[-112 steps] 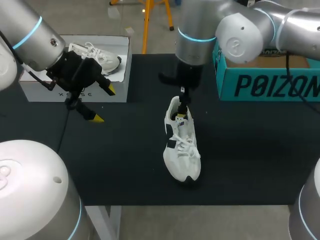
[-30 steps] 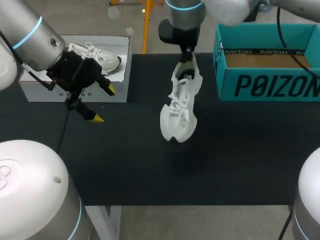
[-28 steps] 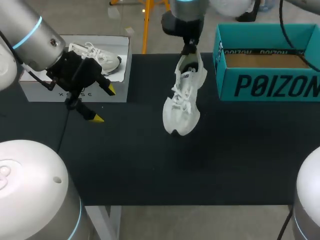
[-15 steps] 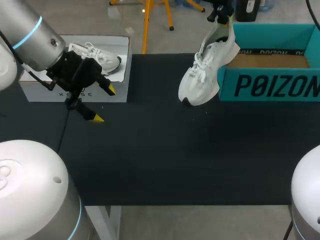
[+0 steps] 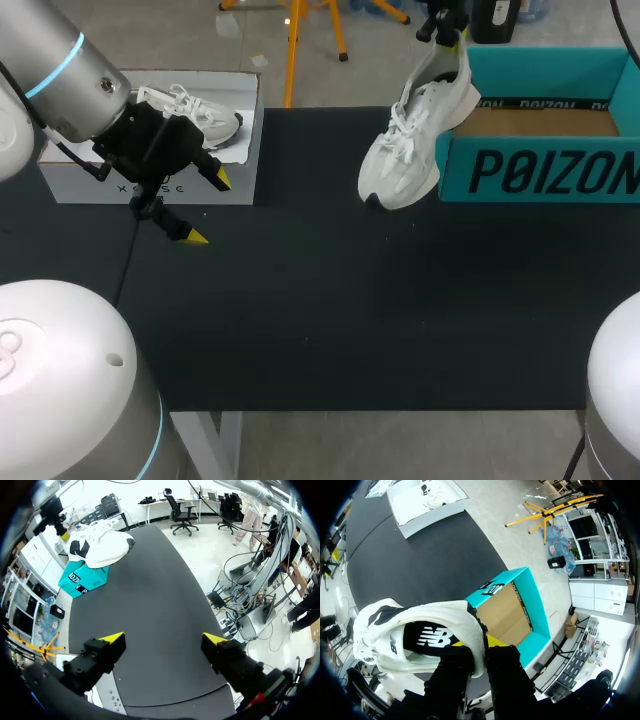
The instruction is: Take the shoe out of the shoebox, open the shoe tongue, remove and reinsert the insole, then place the shoe into the shoebox
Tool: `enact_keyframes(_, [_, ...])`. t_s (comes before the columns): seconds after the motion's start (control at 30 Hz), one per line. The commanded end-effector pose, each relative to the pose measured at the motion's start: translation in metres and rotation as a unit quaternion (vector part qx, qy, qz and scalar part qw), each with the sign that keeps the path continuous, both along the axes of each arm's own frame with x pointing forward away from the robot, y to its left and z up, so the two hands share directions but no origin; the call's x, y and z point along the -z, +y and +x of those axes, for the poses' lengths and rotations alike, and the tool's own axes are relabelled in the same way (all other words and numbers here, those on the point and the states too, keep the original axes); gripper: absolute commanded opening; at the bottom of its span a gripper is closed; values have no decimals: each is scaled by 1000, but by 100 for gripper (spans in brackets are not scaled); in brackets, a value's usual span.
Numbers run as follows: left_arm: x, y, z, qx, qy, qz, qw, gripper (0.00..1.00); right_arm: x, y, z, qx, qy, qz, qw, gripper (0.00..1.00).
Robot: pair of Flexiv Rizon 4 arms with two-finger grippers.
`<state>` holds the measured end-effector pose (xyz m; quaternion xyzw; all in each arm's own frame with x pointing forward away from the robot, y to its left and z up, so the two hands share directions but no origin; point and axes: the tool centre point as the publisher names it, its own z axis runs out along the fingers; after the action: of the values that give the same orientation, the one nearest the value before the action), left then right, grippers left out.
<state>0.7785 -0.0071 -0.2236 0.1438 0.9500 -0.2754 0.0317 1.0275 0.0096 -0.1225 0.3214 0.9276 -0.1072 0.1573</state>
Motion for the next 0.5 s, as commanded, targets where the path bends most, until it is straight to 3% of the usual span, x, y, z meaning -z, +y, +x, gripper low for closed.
enact_keyframes(0.03, [0,0,1,0,1,2,1000,100,-6,-36,14,56,5,9,998,0])
enact_keyframes(0.3, [0,0,1,0,1,2,1000,100,-9,-124,24,192,-6,21,981,0])
enact_keyframes(0.43, [0,0,1,0,1,2,1000,100,-5,-158,26,259,-35,10,965,0])
enact_keyframes(0.5, [0,0,1,0,1,2,1000,100,-1,-174,28,280,-24,24,959,0])
